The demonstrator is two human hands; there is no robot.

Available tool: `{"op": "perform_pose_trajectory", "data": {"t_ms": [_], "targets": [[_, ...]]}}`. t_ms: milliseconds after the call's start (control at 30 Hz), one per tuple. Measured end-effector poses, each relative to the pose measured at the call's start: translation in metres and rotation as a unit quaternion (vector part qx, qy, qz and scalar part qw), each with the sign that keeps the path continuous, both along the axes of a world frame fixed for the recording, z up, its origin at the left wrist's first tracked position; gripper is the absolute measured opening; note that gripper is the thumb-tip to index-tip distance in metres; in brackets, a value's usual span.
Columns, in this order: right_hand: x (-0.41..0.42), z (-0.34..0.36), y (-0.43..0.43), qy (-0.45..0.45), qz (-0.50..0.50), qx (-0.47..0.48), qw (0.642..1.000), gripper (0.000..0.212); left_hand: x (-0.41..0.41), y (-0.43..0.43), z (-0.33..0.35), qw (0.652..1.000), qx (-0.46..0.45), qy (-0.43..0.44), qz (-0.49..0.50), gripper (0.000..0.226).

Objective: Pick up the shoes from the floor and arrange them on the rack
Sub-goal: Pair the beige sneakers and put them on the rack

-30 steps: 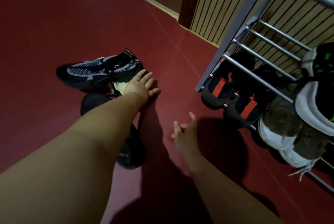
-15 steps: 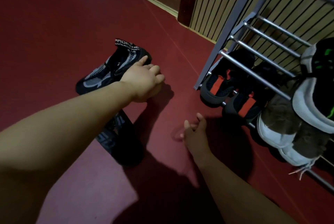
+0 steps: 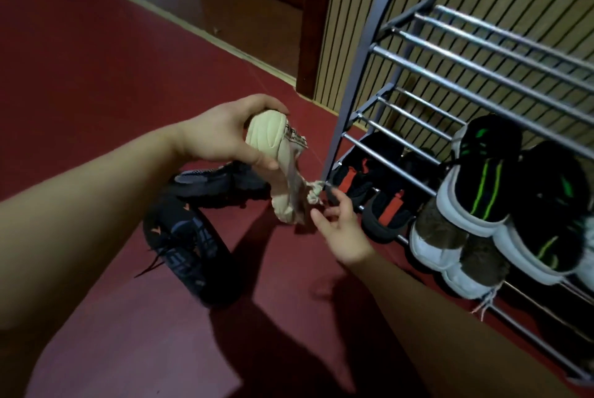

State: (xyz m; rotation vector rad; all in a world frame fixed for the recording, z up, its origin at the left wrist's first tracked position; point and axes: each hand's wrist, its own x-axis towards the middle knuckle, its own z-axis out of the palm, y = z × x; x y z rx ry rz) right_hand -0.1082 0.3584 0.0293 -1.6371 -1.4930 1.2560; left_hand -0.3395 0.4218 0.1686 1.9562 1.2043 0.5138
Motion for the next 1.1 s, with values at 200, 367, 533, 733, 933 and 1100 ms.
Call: {"op": "perform_pose_trajectory", "data": {"t_ms": [200, 367, 533, 733, 933, 1100], "targets": [[0.031, 0.042, -0.013, 0.065, -0.002, 0.0, 0.998, 0.056, 0.027, -0.006, -0.009, 0.986, -0.065, -0.153, 0.017, 0.073], [0.062, 0.039, -0.036, 0.079, 0.035, 0.008, 0.996, 0.096, 0.044, -0.009, -0.019, 0.968, -0.097, -0.231, 0.013, 0.078], [0.079, 0.063, -0.037, -0.105, 0.157, 0.021, 0.982, 0.126, 0.058, -0.013, -0.021, 0.944, -0.135, -0.301, -0.028, 0.083], [0.076, 0.081, -0.035, -0.149, 0.143, 0.034, 0.978, 0.127, 0.066, -0.022, -0.02, 0.927, -0.155, -0.337, -0.058, 0.085], [0.062, 0.067, -0.047, -0.062, 0.061, 0.006, 0.996, 0.123, 0.076, -0.03, -0.04, 0.906, -0.199, -0.366, 0.068, 0.088], [0.044, 0.056, -0.052, -0.164, -0.046, 0.076, 0.983, 0.124, 0.096, -0.063, -0.071, 0.904, -0.3, -0.285, 0.109, 0.096]]}}
